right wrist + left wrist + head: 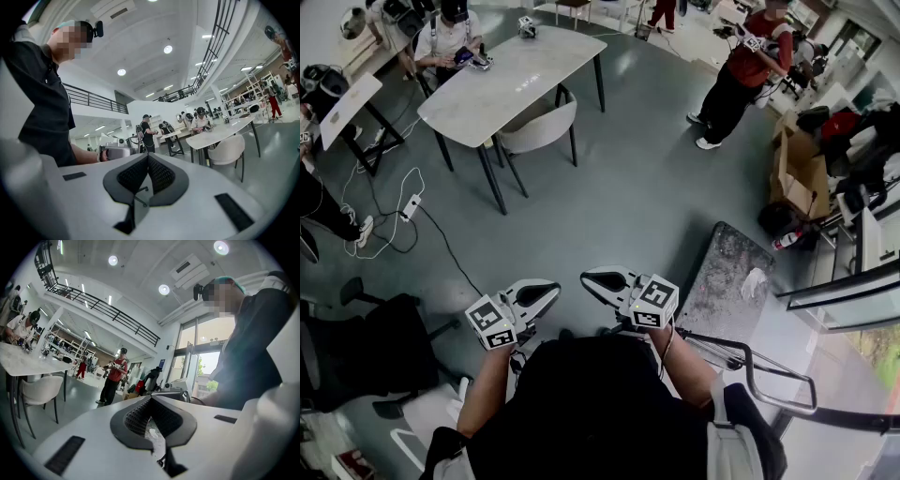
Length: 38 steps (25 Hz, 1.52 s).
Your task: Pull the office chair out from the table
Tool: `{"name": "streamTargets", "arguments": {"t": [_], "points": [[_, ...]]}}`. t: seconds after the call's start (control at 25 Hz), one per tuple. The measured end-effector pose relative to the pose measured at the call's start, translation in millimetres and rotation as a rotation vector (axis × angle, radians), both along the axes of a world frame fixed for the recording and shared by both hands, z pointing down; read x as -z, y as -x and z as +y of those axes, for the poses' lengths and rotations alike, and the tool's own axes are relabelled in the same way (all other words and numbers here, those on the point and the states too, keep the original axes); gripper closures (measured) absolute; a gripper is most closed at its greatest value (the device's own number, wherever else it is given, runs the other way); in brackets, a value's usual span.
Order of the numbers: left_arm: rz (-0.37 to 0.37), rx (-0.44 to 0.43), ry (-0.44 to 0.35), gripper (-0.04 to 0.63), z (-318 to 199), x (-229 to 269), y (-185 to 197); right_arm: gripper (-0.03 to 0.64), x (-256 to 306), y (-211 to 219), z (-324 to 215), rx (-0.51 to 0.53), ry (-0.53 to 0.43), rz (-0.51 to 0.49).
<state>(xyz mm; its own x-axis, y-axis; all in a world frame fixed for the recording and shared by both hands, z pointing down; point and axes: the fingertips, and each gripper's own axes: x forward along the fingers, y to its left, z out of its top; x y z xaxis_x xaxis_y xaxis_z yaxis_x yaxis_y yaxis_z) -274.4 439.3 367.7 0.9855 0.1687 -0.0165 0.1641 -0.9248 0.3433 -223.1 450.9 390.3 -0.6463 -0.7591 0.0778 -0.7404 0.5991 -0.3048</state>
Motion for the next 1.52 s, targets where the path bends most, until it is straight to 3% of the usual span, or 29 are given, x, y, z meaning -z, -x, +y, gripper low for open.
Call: {"name": "streamTargets", "arguments": {"t": [0.64,1.2,1.52], "points": [[-0.02,-0.034,0.004,0.583,-1.5,-6.9,-2.6,0.595,-0.8,1.3,3.4,-0.028,-0.01,-0.023],[-0.018,-0.032,0.047,0.583,-41.0,-25.9,23.6,0.597,-10.2,13.4,-23.7,-0.115,0.034,0.034],[-0.036,-0.028,0.063,0.583,-78.8,-38.8,2.4,0.595,-21.5,-14.5,-51.8,-0.134,0.062,0.057]]}}
